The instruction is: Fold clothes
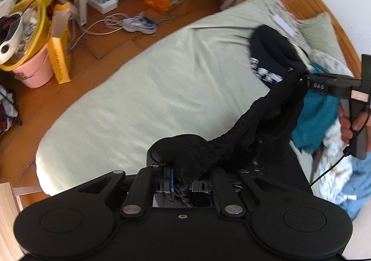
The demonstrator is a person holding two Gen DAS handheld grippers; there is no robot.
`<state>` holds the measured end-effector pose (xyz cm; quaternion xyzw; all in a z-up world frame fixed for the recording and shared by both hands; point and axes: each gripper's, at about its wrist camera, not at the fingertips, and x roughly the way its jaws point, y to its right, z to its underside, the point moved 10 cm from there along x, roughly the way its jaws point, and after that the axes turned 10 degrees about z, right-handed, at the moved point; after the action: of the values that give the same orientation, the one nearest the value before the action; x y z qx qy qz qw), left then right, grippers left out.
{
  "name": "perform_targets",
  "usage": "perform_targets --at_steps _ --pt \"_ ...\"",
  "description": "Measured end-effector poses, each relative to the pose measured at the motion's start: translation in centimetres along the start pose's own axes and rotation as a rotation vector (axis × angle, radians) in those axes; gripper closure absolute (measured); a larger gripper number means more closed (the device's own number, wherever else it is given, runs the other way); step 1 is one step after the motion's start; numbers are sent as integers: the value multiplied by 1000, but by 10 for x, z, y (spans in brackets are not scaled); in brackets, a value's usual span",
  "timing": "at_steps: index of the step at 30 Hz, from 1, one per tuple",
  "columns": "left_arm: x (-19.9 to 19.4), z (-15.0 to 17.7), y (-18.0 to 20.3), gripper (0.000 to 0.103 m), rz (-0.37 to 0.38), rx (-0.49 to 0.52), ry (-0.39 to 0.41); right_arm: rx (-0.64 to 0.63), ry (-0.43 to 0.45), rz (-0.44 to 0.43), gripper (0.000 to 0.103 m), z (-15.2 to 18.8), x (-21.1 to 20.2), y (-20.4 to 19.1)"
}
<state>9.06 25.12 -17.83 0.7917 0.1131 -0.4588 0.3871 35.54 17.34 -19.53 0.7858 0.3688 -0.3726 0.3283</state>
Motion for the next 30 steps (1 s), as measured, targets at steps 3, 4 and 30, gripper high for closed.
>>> perform_targets --at_steps 3,4,30 --pt "14 -23 -19 93 -13 -10 8 -1 -16 7 96 -27 33 -12" --pt "19 -30 -25 93 -15 -18 8 4 -21 8 96 -32 42 -15" --pt "99 -49 -150 41 -141 -260 -108 77 -304 -6 24 -3 160 -64"
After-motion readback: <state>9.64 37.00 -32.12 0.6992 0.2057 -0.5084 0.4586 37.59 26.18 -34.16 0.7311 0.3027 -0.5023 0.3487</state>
